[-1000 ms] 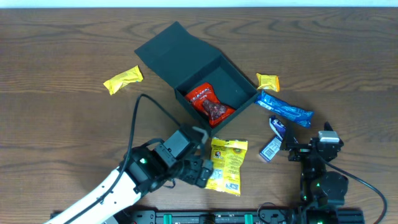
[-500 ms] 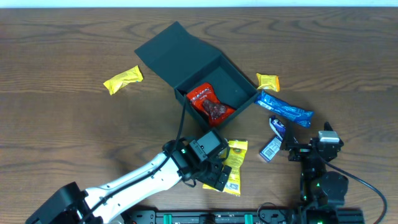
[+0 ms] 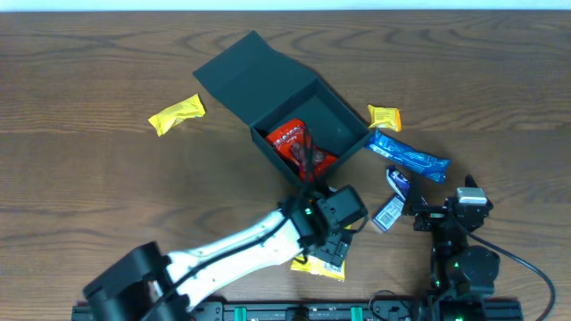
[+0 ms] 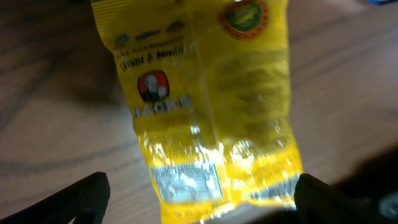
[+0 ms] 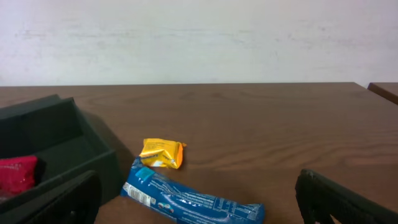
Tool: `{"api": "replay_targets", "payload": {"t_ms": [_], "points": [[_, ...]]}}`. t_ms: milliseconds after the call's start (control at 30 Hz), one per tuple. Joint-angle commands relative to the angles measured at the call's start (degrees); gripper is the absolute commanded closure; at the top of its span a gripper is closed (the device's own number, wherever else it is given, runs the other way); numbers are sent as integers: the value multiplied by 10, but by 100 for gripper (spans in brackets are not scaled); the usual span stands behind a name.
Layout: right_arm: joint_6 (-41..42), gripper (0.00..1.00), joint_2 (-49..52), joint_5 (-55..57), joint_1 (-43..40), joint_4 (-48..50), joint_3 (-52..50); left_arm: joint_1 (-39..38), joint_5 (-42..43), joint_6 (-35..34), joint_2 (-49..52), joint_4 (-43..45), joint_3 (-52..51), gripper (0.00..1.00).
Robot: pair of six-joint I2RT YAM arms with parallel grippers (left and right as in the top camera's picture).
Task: Pack container
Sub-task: 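Grasp the yellow bag with the left gripper and lift it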
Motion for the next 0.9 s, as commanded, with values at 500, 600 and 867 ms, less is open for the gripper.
{"api": "replay_targets", "payload": {"t_ms": [500, 600, 867], "points": [[8, 1, -3, 0, 4, -3, -1, 13, -44, 110, 12, 134, 15, 5], [8, 1, -3, 0, 4, -3, -1, 32, -110, 101, 28, 121, 15, 5], [8, 1, -3, 0, 4, -3, -1, 47, -108, -68, 50, 62, 16, 4]]}}
